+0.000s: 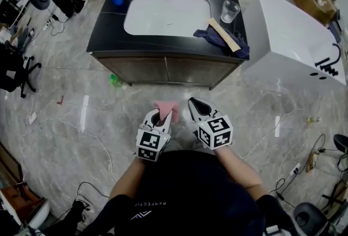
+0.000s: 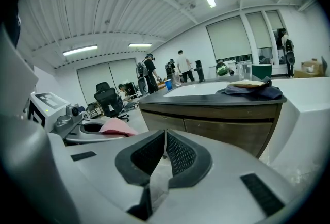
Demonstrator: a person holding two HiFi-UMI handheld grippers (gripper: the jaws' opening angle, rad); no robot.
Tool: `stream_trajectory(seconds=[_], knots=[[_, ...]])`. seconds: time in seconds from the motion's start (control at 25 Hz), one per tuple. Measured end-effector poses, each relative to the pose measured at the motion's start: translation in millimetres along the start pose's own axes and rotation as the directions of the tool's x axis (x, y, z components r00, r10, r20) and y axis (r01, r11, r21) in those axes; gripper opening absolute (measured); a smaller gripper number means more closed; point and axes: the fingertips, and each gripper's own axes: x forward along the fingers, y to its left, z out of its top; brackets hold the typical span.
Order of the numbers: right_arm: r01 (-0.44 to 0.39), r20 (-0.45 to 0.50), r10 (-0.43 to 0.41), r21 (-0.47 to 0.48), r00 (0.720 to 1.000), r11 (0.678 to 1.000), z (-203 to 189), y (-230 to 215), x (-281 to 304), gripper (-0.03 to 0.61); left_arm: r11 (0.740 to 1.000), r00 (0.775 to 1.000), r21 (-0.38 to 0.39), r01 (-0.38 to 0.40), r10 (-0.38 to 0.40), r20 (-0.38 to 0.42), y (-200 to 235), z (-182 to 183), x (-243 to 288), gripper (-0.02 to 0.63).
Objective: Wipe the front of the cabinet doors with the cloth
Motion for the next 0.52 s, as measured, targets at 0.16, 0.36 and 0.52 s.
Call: stream_trajectory(seconds=[0.16, 0.36, 0.52], knots=[[-0.002, -0.004, 0.001, -0.006, 1.000, 1.000, 1.0, -1.7, 1.0, 0.040, 1.000, 1.000, 0.008, 0.001, -0.001, 0.005, 0.1, 1.3, 0.1, 0.012], [-0.007, -0.018, 0.007, -0.023, 1.000, 1.000, 1.3, 0.1, 1.9, 0.040, 1.000, 1.000, 0.018, -0.004, 0.004, 0.002, 3.0, 1.9, 0.0, 0.012], [-0.014, -0.025, 0.013, -0.030, 1.000, 0.999, 2.2, -0.1, 5.2, 0.040, 1.000, 1.000, 0.027, -0.009, 0.009, 0.004, 6.4, 3.7, 1.0, 0.012]])
